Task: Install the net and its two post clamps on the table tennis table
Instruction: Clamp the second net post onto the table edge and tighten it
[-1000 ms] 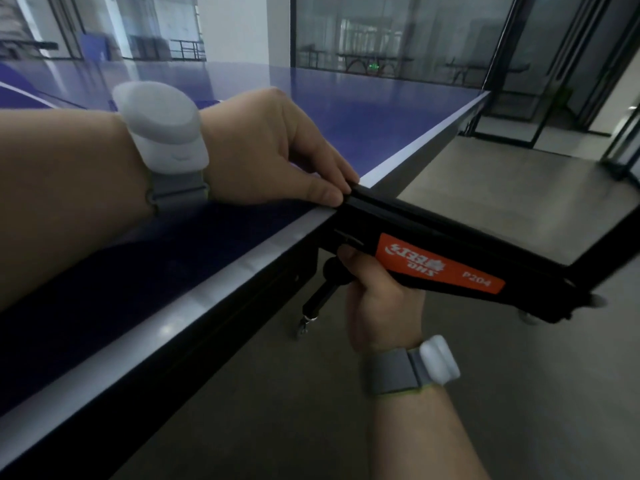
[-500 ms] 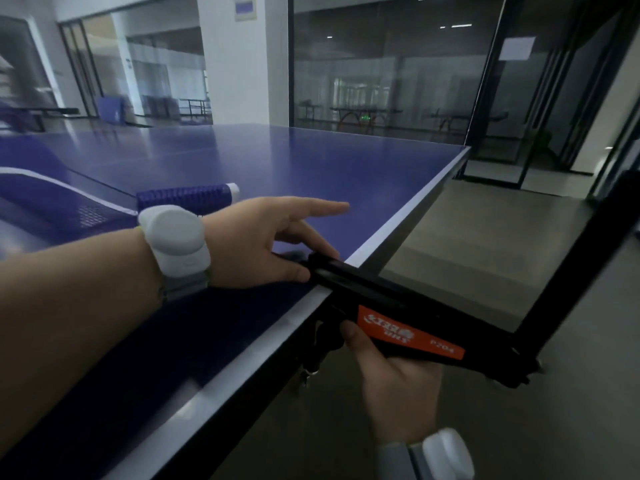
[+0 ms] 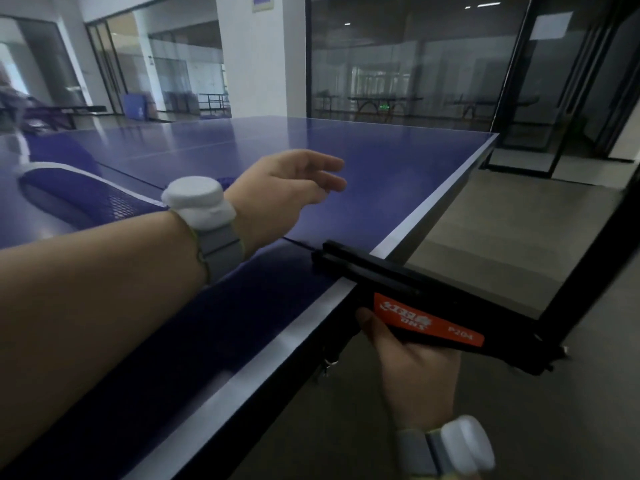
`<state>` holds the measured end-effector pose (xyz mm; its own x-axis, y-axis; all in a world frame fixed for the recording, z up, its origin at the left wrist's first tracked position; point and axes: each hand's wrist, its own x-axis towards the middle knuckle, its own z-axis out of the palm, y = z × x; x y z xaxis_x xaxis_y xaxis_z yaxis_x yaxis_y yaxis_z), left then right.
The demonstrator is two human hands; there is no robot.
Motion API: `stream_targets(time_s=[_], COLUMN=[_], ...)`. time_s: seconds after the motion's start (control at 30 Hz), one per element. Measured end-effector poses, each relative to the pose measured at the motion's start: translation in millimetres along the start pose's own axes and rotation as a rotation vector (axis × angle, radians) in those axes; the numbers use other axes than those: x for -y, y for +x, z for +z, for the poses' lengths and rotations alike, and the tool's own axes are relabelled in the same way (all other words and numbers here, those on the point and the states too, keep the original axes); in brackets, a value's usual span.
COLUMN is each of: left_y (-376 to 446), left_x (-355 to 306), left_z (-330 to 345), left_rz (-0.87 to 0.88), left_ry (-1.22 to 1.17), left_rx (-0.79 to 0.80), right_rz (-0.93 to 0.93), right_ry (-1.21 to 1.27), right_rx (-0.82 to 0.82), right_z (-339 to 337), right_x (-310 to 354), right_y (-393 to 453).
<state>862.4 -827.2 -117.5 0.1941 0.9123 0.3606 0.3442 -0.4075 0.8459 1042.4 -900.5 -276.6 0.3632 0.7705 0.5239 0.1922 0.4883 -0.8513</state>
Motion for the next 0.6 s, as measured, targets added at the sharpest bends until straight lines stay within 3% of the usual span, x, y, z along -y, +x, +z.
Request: stream_targets(time_s=[0.2,0.6], left_y=[-6.7,4.2], left_x=[-11.2,-8.1], left_z=[21.8,54.7], left_rz=[0.052,0.104], left_ry=[0.476,0.748], left_rx=[0.142,0.136], right_rz=[-0.005,-0.089], right_ry=[0.064,0.074], right_rx=[0.032,0.103], right_z=[-2.6,-9.0], right_x=[8.6,-13.8], right_y=[3.8,6.7])
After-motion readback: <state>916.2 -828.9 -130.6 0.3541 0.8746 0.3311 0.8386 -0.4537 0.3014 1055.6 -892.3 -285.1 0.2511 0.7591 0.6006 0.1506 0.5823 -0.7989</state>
